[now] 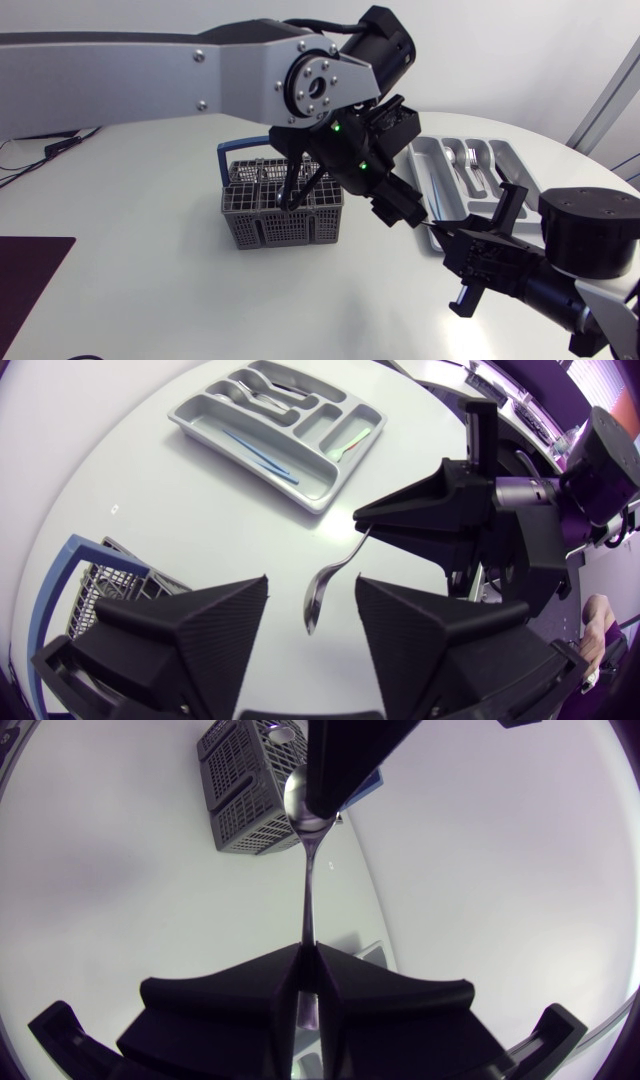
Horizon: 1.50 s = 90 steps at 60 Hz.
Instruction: Unload the cutlery basket into the drawer organizer.
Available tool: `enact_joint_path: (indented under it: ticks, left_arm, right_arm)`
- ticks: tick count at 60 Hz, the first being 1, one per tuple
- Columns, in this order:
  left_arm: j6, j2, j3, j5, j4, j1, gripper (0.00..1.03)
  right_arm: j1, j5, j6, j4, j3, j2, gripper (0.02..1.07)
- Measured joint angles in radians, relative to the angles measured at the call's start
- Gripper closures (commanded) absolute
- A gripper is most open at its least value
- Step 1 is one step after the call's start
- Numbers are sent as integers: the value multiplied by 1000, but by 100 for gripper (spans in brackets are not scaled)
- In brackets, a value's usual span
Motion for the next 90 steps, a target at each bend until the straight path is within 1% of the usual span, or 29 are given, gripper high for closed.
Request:
enact_joint_path:
  ticks: [12, 18, 23, 32, 39, 42, 48, 51, 57, 63, 68, 74, 90]
  left_arm:
    - [-4, -55, -2, 0, 42, 48, 5]
    - [-4, -91, -2, 0, 52, 79, 5]
    - [-5, -108, -3, -1, 60, 96, 5]
    - [3, -111, -34, 0, 74, 93, 6]
    - [64, -111, -82, -3, 121, 85, 6]
    - [117, -120, -132, -26, 201, 80, 6]
    - [250, -172, -305, -59, 418, 70, 7]
    - [315, -198, -382, -76, 494, 64, 7]
    - [446, -247, -552, -145, 704, 34, 7]
    - [522, -275, -671, -170, 842, -3, 7]
    - [558, -295, -736, -180, 922, -29, 7]
    - [581, -303, -759, -193, 986, -50, 9]
    - [601, -297, -761, -204, 1060, -60, 16]
  right_arm:
    - [-5, -6, -1, -18, 0, 1, 101]
    - [-57, -61, -14, -18, 0, 1, 101]
    - [-90, -65, -20, -18, 0, 1, 101]
    - [-93, -79, -23, -18, 0, 1, 101]
    - [-93, -79, -23, -23, 0, 1, 101]
    - [-93, -79, -23, -24, 0, 1, 101]
    - [-93, -83, -23, -46, 0, 0, 101]
    - [-93, -84, -23, -60, 0, 0, 101]
    - [-97, -87, -23, -76, 3, 0, 101]
    - [-101, -87, -23, -83, 10, -1, 101]
    - [-101, -105, -22, -110, 24, -2, 101]
    - [-101, -110, -18, -122, 40, -2, 101]
    - [-85, -113, 16, -160, 66, -24, 101]
